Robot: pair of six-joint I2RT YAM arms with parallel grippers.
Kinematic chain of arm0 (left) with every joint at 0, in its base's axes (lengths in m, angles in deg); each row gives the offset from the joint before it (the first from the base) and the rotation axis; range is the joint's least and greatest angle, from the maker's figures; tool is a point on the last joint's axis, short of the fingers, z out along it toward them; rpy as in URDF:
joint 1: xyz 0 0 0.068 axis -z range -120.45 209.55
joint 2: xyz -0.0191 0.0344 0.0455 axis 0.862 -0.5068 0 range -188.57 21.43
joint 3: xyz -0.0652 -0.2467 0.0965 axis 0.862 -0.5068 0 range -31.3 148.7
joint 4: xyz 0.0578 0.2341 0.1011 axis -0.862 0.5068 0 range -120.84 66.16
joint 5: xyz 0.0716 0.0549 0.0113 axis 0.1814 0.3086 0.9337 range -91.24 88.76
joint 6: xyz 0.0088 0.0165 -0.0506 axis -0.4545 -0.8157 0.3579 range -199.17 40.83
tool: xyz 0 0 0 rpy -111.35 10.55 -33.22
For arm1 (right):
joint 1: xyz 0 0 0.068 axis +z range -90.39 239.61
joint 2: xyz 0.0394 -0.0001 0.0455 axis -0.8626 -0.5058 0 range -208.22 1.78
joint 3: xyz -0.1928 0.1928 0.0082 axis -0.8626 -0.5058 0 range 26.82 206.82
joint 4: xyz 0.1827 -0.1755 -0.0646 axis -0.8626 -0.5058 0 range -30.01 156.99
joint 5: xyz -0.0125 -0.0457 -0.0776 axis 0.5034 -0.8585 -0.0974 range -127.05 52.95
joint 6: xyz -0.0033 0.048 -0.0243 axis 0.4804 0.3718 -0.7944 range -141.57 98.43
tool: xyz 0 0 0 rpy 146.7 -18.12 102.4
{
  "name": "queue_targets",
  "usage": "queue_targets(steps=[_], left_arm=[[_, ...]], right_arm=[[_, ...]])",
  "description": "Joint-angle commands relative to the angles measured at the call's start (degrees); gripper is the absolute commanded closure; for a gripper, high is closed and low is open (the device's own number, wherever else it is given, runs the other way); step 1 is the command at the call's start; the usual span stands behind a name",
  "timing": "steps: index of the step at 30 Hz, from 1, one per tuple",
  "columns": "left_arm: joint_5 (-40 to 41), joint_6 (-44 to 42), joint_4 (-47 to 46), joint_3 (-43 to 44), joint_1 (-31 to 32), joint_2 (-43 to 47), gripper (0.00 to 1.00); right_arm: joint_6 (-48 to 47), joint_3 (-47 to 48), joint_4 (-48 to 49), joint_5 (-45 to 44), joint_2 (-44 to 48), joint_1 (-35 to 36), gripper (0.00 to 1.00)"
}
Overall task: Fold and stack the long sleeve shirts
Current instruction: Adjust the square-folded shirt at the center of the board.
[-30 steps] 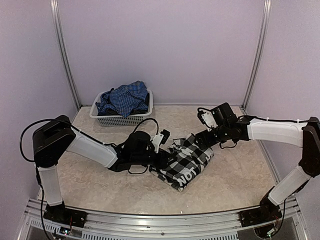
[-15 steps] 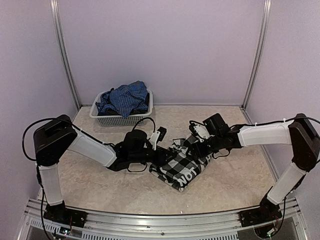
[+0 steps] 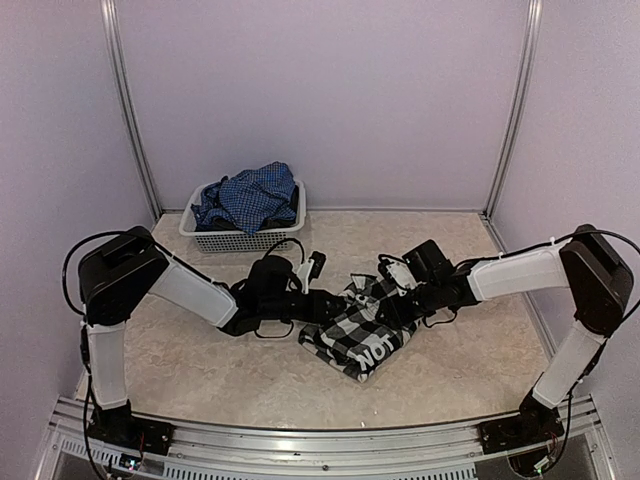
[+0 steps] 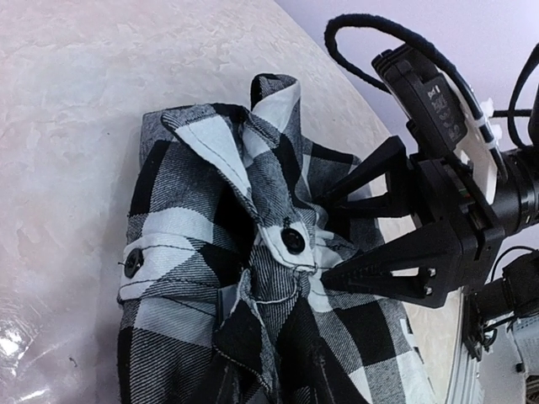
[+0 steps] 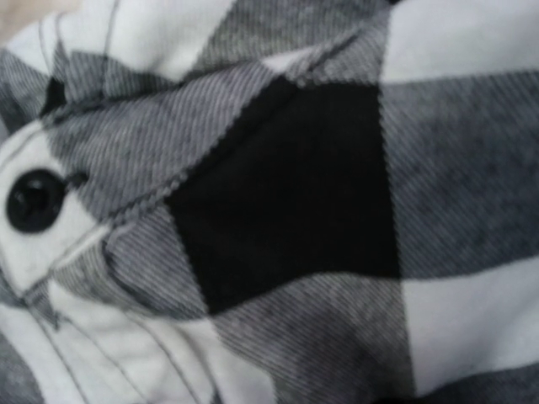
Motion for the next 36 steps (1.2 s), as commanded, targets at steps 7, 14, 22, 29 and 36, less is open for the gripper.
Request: queue_targets(steps=[7,14,22,29,36], left_arm=[[-2.4,-0.5,0.4,3.6,-0.1,-2.3,0.89],[0.4,-2.2,4.1,4.4,-0.4,-2.0,1.0],[1.8,-6.5,8.6,4.8,-0.5,4.7,1.0],[5.6,-10.3,16.0,7.0,-0.2,9.0,1.0],[8.1,-13.4,22.4,7.8,-0.1,10.9,1.0]], right_arm=[[0.5,-3.1,-0.7,-1.6,-1.8,0.4,0.39],[0.6,-3.4,-0.4,-1.3,-1.3,0.5,0.39],[-0.3,-3.5,-1.5,-2.4,0.2,0.5,0.28],[-1.6,-3.3,-2.2,-1.7,1.4,0.5,0.24],[-2.1,-3.5,-2.2,-1.0,2.1,0.5,0.23]])
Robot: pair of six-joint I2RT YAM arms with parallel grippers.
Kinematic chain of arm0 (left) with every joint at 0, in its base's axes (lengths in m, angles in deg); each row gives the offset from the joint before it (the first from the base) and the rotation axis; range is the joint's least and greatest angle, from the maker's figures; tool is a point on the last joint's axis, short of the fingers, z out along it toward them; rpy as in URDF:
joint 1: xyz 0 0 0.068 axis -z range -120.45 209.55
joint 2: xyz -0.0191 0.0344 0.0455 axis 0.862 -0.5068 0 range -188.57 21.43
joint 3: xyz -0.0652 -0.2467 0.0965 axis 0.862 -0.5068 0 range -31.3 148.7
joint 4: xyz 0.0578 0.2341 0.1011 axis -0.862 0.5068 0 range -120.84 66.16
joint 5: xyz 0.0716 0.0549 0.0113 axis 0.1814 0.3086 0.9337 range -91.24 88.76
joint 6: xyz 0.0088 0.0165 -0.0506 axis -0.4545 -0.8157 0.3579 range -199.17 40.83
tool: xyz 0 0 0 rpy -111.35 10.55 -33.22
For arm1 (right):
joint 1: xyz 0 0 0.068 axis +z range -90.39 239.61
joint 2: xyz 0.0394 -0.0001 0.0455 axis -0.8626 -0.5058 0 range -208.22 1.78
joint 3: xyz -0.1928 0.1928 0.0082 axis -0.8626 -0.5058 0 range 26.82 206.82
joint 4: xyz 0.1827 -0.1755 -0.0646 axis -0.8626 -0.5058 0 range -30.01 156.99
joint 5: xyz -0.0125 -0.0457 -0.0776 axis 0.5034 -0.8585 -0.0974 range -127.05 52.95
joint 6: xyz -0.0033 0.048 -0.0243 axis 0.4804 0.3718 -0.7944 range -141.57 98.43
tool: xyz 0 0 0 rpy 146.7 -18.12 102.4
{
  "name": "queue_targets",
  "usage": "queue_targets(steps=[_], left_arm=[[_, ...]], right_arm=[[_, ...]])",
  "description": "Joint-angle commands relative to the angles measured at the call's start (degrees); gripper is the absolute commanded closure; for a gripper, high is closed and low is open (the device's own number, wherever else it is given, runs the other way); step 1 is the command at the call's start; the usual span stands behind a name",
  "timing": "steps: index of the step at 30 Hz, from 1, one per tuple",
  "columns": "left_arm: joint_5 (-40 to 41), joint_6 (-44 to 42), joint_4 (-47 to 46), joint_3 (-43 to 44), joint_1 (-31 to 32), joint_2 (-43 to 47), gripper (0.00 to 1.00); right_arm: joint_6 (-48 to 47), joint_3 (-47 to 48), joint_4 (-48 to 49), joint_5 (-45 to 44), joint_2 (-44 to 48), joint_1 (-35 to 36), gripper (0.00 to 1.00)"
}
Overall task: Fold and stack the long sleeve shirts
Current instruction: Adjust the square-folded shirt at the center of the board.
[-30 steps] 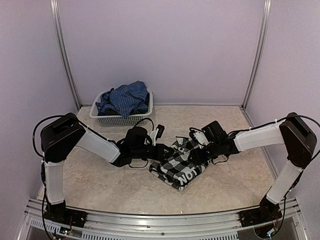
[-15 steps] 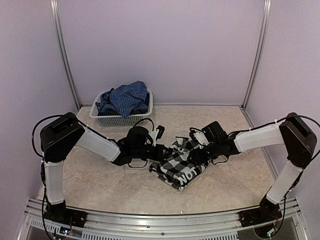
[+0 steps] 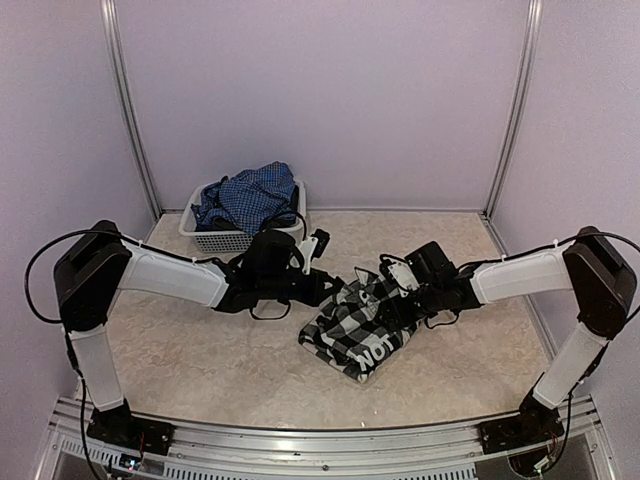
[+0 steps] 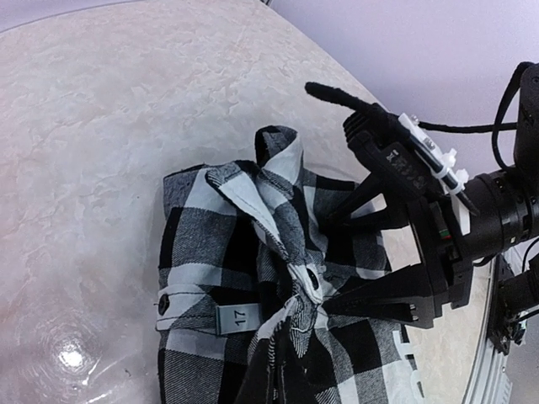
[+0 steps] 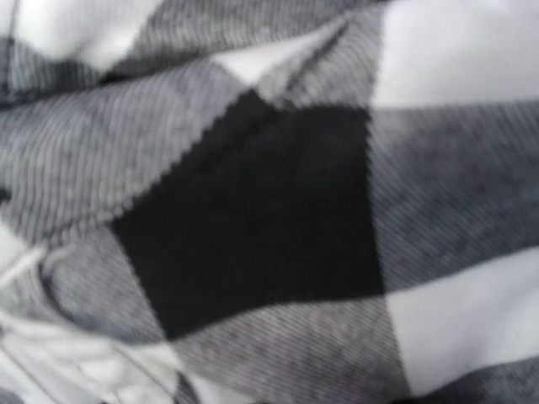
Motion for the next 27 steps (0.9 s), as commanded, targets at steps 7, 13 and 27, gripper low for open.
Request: queue_targets(steps=[7,13,27], left_arm=[[-3.6,-2.9,8.5,3.1,-0.1,1.4,1.0],[-9.4,0.6,5.3,1.8,0.5,-0.2,0.93],[-3.2,-3.4,14.5,0.0,3.6,2.4,0.6]], right_arm=[[-1.3,-0.7,-4.7,-0.1,1.0,0.5,0.22],[-1.3,-0.1,-5.5,0.2,1.9,0.7,0.22],[-1.7,0.0,-8.2,-2.1,4.3,0.6,0.22]])
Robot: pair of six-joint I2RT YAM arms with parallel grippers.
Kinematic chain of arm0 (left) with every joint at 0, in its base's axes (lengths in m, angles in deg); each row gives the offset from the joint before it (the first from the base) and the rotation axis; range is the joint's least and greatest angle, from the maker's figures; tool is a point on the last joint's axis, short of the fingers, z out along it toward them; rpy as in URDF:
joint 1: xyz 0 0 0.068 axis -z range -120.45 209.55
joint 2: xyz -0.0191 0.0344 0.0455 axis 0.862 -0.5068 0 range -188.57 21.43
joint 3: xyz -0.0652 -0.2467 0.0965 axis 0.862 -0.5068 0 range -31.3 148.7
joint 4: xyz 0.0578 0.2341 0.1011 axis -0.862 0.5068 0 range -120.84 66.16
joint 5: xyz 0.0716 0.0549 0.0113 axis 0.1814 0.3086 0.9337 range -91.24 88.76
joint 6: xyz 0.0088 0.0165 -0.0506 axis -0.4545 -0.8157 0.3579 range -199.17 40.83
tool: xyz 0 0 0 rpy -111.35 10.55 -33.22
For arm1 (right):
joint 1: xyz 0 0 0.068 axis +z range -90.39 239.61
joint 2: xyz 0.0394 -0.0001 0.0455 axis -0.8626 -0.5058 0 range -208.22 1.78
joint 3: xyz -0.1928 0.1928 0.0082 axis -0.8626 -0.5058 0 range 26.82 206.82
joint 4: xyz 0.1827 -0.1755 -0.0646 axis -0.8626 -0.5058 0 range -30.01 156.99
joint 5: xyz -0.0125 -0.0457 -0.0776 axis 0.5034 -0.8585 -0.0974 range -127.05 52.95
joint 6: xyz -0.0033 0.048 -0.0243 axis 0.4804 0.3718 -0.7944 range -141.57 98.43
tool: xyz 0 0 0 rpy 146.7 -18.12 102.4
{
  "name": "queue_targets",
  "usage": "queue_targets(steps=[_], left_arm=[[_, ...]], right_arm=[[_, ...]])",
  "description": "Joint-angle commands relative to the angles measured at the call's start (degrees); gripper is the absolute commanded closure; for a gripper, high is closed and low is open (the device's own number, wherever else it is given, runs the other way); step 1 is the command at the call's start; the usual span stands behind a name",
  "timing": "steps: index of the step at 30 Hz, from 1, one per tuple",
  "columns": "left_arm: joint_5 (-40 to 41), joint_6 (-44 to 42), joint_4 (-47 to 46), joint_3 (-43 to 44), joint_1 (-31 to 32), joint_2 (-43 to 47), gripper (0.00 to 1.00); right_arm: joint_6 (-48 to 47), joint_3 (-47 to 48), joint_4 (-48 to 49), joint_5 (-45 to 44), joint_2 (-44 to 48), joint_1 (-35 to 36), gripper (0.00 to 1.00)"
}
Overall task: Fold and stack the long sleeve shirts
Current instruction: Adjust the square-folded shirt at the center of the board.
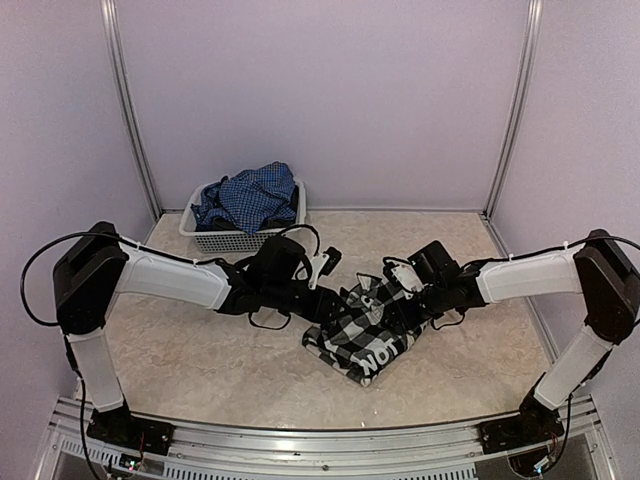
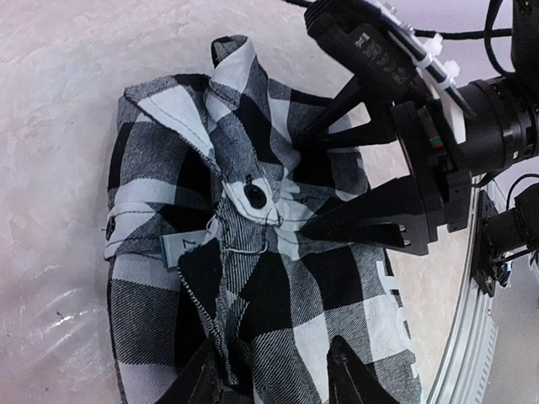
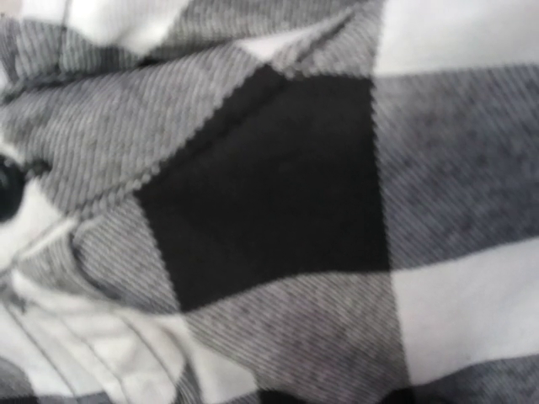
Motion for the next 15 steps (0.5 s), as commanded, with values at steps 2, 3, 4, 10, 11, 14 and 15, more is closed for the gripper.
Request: queue_targets(steps=[2,3,4,10,11,14,15], left_arm=[[5.2,-4.3,6.2,-2.3,2.4,2.6,0.61],[6.3,-4.9,6.9,-2.7,2.9,3.0,0.61],[6.9,-5.2,7.4,-3.1,3.2,3.3,0.61],[8.2,-8.0,9.4,-5.0,4.7,4.1,0.6],[9.4,-8.7,9.4,-5.5,5.4,4.9,0.6],[13.3,-9.1,8.9,-7.9,6.5,6.5,0.61],[15.0,-8.9,8.8,-8.6,6.7,6.7,0.62]], right_arm=[[-0.6,0.1,-3.0,-1.9,1.4,0.4,0.22],[-0.7,0.0,-3.0,-2.0,1.2,0.5,0.22],[-0.7,-0.1,-2.9,-1.8,1.1,0.5,0.22],[-0.4,-1.0,-2.4,-2.1,0.4,0.4,0.22],[-0.4,-1.1,-2.3,-2.1,0.4,0.4,0.22],[-0.2,-1.4,-2.2,-2.3,0.1,0.4,0.22],[-0.2,-1.6,-2.2,-2.4,0.1,0.4,0.22]])
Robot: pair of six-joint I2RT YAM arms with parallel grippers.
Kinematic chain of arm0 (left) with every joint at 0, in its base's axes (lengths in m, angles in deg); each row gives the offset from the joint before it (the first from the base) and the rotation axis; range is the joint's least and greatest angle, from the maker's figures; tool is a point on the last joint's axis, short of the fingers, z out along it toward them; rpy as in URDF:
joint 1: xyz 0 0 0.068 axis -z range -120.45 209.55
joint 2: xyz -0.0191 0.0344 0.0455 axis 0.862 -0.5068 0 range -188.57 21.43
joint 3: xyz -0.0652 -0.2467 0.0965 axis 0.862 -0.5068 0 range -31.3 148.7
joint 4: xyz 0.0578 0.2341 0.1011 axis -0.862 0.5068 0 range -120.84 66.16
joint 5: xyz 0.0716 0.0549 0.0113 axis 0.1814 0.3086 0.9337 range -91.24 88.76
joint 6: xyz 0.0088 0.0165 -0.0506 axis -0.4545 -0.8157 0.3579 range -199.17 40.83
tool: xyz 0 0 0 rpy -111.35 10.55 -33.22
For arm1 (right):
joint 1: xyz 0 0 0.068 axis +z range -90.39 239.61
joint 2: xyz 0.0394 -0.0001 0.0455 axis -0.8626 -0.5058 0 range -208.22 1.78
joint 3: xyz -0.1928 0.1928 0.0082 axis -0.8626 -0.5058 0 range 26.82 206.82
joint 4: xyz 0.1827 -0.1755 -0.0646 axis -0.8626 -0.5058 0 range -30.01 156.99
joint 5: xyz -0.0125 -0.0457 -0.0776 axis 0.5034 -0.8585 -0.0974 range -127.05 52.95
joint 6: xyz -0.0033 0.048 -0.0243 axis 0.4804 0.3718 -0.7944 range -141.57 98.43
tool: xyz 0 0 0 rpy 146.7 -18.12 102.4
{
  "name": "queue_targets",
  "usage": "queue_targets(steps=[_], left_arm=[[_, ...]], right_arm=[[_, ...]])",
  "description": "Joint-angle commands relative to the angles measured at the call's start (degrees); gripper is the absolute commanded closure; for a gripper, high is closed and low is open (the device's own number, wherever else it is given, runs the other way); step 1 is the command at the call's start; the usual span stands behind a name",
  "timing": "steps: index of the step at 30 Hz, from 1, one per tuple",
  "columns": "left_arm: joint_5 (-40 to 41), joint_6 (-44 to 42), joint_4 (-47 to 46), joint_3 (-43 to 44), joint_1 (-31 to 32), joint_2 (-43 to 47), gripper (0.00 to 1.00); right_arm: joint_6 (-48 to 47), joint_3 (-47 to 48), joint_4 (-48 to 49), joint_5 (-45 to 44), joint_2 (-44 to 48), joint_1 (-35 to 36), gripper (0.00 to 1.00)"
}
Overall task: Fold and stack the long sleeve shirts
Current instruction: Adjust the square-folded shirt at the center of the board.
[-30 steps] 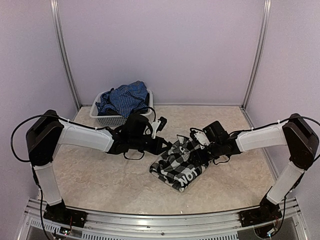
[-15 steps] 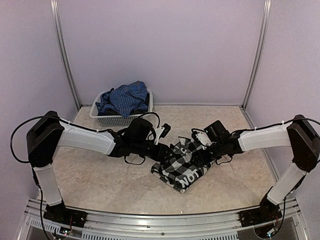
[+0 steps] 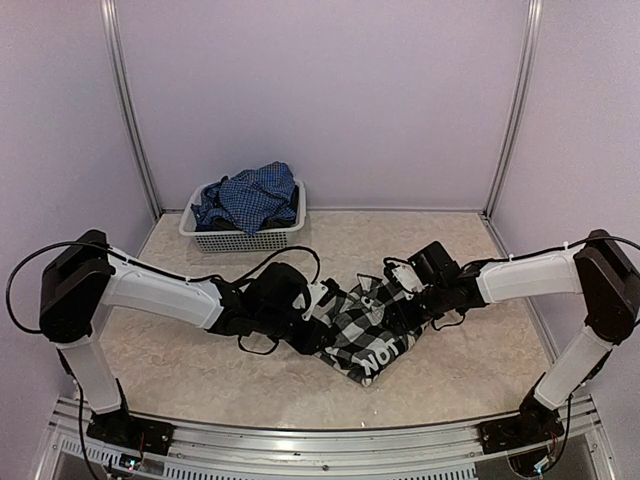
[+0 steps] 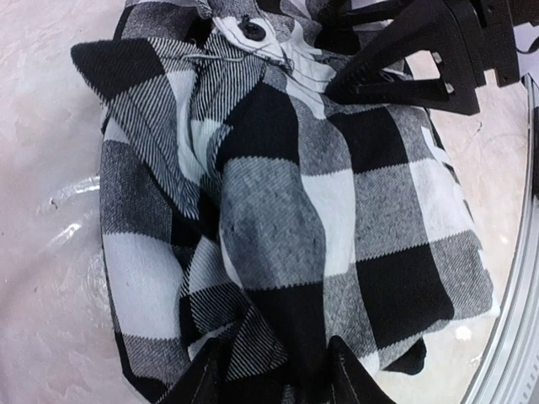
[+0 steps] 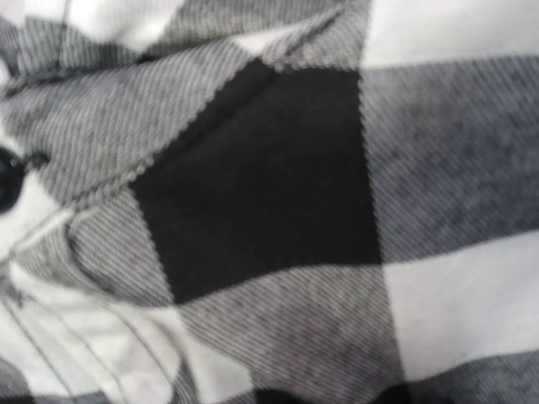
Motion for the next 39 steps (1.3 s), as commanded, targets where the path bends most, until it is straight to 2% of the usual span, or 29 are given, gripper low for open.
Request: queue_targets(steps=[1,11,16,26,32,39], left_arm=[[7.7,-2.1,0.7,-3.2,1.8,3.4,0.63],[12.7,-1.2,-6.1,-8.3,3.5,0.9,0.75],[14.0,-1.8,-10.2,-10.8,4.4,2.0,0.77],[12.7,-3.5,-15.2,-13.4,5.1,6.8,0.63],[9.5,-2.5,-18.8,-16.9,3.5,9.4,0.59],[-5.2,2.6,-26.7,-21.0,-3.2,12.1,0.55]], right_arm=[[-0.1,-1.6,-1.6,-1.7,-0.2,0.3,0.22],[-0.7,-3.0,-1.9,-2.4,0.2,0.4,0.21],[-2.6,-2.0,-1.8,0.3,3.1,0.4,0.2],[-4.3,3.3,0.9,7.2,7.1,2.3,0.17],[-3.5,9.0,1.0,6.2,1.2,4.7,0.18],[-2.0,15.2,0.1,2.5,-4.3,5.5,0.18]])
